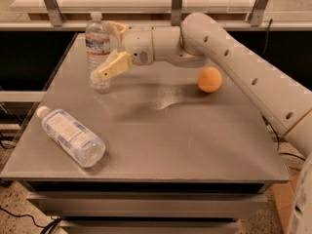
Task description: Place water bottle upright
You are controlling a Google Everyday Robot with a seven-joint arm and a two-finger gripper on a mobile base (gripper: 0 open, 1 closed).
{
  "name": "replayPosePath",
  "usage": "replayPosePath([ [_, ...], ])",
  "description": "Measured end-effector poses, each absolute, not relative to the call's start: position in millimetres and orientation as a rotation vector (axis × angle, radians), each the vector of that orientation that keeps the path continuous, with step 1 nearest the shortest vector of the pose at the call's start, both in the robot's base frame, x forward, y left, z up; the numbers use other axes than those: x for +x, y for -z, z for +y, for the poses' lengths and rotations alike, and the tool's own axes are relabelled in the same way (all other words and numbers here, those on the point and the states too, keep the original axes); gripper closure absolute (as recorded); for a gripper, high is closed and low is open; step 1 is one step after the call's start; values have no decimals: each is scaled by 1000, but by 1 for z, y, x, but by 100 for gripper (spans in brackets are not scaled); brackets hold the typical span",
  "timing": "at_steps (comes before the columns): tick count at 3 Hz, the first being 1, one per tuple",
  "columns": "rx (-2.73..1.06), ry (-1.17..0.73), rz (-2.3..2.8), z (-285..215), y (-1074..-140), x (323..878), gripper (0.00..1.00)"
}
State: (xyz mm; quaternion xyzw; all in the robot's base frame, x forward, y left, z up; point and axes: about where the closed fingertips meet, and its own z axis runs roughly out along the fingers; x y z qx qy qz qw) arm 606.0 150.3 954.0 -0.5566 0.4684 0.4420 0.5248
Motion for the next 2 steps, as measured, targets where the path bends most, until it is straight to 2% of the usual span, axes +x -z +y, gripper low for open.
replayPosePath([
  [2,-1343,-986,1103,142,-975,598,0],
])
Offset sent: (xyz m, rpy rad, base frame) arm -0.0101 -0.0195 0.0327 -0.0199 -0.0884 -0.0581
